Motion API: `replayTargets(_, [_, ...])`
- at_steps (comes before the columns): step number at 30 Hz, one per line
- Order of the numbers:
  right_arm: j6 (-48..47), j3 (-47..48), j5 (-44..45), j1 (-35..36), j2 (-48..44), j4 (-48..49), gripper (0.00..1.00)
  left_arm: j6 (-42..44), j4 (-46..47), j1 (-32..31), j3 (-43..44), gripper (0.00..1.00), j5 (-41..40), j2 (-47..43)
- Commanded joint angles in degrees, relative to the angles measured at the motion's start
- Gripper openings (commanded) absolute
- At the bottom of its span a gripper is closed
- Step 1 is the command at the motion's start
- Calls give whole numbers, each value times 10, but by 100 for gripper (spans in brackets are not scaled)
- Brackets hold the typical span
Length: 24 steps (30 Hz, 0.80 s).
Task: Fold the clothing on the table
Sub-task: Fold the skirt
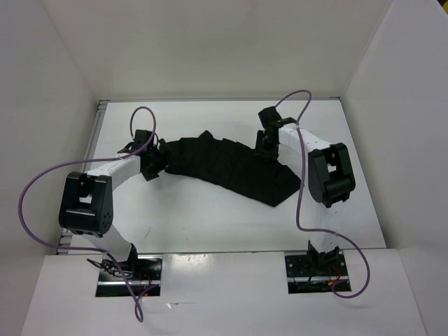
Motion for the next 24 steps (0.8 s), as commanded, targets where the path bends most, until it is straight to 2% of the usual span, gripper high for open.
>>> replayTargets(1, [-10, 4, 5, 2, -36, 0, 48, 20, 43, 23, 19, 100, 41, 26])
replayTargets(10, [-10, -2, 5, 2, -36, 0, 48, 42, 127, 35, 8, 100, 185, 99])
replayTargets(14, [-10, -7, -1, 2, -36, 0, 48, 54, 151, 35, 8, 96, 249, 128])
replayTargets(16, [-10, -7, 5, 2, -36, 0, 48, 69, 151, 30, 13, 91, 266, 134])
replayTargets(18, [-10, -7, 5, 2, -25, 0, 48, 76, 151, 25, 18, 84, 285, 134])
replayTargets(19, [-10, -2, 5, 2, -25, 0, 48, 76, 151, 19, 18, 73, 290, 139])
replayTargets(22, [-10, -2, 5, 2, -20, 0, 48, 83, 151, 13, 25, 57, 317, 155])
replayTargets(23, [-10, 4, 5, 2, -20, 0, 48, 83, 151, 13, 25, 46, 324, 167])
replayTargets(24, [-10, 4, 5, 2, -20, 0, 48, 83, 151, 8, 25, 39, 339, 173])
